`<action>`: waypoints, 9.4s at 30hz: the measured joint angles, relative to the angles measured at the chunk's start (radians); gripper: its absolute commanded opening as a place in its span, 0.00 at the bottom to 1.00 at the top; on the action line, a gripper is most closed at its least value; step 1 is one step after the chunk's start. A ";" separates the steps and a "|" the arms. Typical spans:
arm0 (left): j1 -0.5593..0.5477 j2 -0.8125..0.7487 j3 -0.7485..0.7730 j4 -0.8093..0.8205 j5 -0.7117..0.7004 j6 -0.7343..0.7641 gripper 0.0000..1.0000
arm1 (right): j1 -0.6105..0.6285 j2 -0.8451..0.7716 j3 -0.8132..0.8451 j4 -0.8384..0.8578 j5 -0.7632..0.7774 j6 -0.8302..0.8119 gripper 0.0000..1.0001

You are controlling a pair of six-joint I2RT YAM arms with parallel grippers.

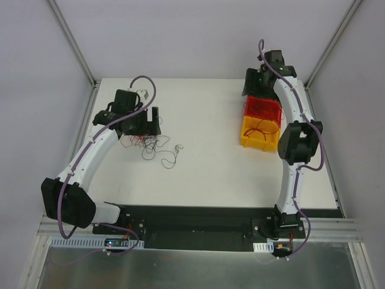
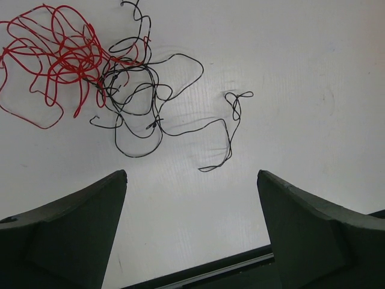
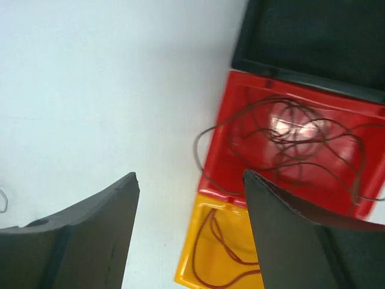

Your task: Untangle the cables

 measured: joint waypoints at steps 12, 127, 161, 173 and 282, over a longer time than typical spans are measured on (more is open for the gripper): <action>0.000 -0.122 -0.072 -0.083 0.034 -0.048 0.90 | 0.024 0.048 -0.055 0.055 -0.037 0.037 0.42; 0.274 0.575 -0.019 0.263 0.421 -0.178 0.70 | 0.741 -1.329 -0.954 0.598 0.413 0.019 0.00; 0.092 0.169 -0.042 0.244 0.384 -0.056 0.83 | 0.536 -0.975 -0.747 0.509 0.597 -0.100 0.00; 0.092 0.169 -0.042 0.244 0.449 -0.056 0.81 | 0.230 -0.581 -0.276 0.571 0.513 -0.093 0.00; 0.328 0.511 0.057 0.220 0.189 -0.187 0.66 | 0.698 -0.513 -1.053 0.732 0.067 0.309 0.74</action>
